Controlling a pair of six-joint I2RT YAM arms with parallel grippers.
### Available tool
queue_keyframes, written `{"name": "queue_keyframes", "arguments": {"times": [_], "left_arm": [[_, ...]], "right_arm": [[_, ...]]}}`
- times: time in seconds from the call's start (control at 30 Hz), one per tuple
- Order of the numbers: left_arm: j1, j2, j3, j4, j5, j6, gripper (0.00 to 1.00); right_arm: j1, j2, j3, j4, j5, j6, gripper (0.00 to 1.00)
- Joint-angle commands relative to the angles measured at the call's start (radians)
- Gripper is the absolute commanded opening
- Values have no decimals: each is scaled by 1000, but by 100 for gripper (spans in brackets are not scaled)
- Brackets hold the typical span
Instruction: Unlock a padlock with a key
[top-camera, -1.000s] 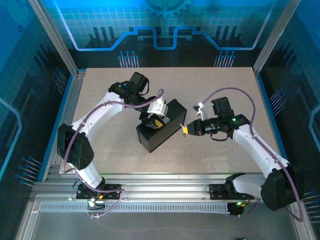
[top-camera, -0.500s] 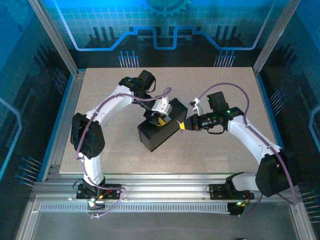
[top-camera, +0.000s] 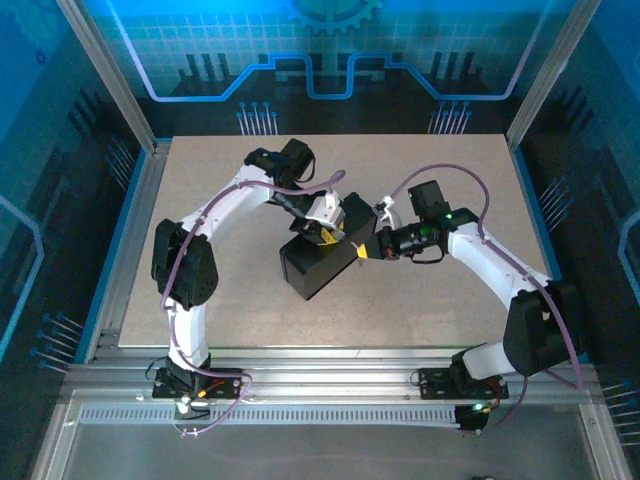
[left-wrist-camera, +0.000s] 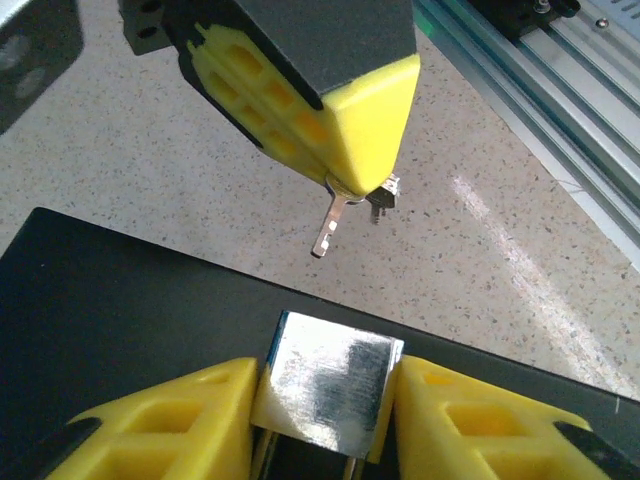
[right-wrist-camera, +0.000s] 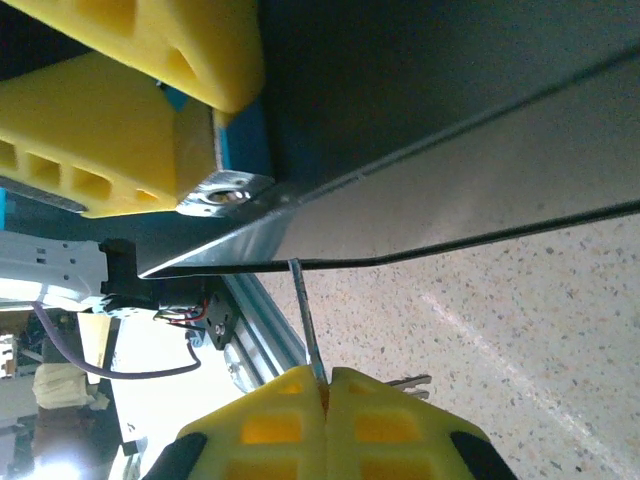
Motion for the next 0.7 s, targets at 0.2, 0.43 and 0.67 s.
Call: {"name": "queue_keyframes", "arguments": {"times": [0.2,0.43,0.67], "left_arm": [[17,-23,-10,46,100,24,26],[40,-82,-58,123,180,-4,23],[42,-96,-73,138,193,-6,23]], "right_arm": [[0,-7,62,-40,-92,-40,0],[1,-7,79,-54,-119,-44,0],[7,15,89,-29,-143,-22,0]]}}
